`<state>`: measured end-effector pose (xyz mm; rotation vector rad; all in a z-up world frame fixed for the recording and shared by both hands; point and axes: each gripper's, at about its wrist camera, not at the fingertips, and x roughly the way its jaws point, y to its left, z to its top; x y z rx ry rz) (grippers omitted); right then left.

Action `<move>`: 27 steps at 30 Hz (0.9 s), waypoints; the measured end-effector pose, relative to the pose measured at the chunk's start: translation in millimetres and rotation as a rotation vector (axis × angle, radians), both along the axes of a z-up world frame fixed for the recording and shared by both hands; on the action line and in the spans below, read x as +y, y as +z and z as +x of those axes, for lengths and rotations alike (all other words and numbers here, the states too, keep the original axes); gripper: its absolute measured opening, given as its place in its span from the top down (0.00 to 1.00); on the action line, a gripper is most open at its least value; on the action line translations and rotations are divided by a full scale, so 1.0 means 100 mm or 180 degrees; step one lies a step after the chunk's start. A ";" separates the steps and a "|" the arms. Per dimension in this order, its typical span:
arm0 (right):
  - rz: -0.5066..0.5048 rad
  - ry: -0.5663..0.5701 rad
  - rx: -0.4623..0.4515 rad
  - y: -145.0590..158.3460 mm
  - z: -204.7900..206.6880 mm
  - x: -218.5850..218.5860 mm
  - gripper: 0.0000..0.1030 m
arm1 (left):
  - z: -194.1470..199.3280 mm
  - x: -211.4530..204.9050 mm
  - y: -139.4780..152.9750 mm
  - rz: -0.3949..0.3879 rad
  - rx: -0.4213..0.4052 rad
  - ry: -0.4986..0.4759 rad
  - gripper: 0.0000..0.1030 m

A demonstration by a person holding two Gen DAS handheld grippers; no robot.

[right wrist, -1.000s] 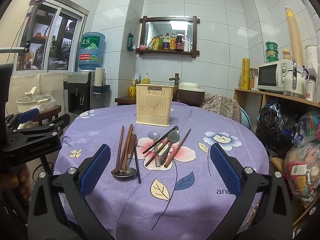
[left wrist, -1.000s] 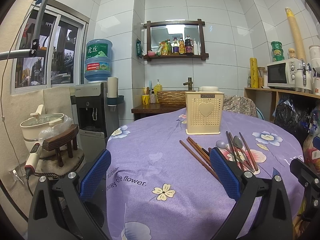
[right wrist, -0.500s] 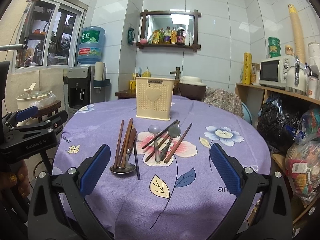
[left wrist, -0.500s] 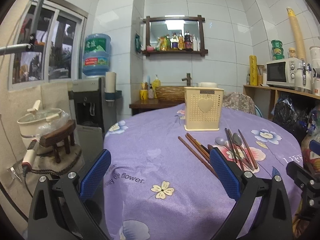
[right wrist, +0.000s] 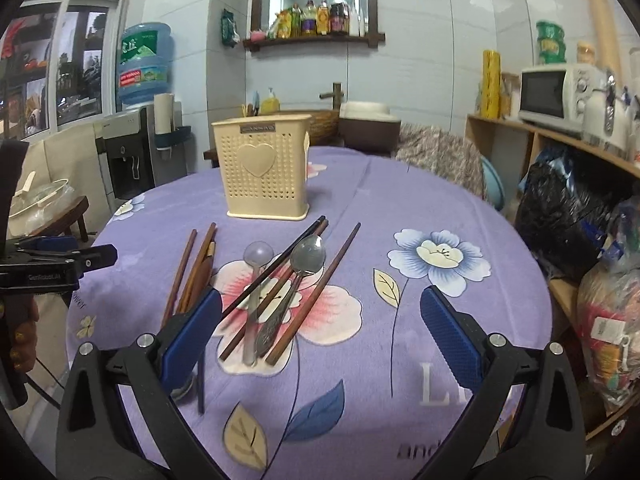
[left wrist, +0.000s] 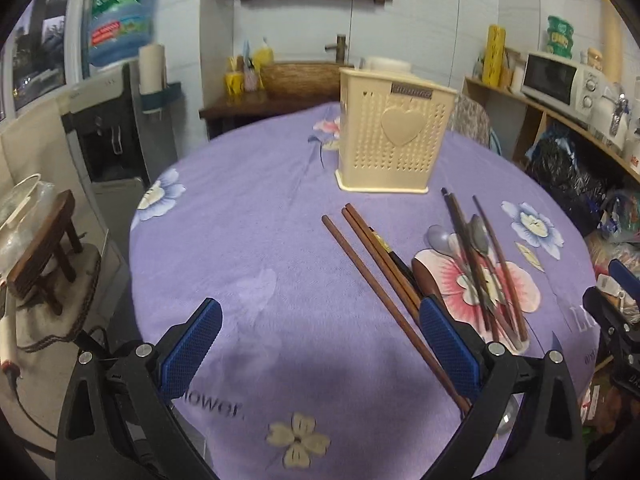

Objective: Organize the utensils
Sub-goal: 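Grasp a wooden chopstick with the left tool while the right tool grasps another chopstick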

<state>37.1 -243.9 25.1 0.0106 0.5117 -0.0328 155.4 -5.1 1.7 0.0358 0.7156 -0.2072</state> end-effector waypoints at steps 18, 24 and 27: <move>0.0174 -0.0099 0.0262 -0.08 0.39 -0.15 0.17 | 1.04 -0.33 -0.32 -0.0175 0.0927 0.0231 0.63; 0.0175 -0.0090 0.0277 -0.07 0.42 -0.16 0.17 | 1.01 -0.41 -0.36 -0.0047 0.0899 0.0273 0.67; 0.0336 -0.0050 0.0398 -0.09 0.53 -0.22 0.17 | 1.02 -0.45 -0.37 0.0105 0.0883 0.0240 0.73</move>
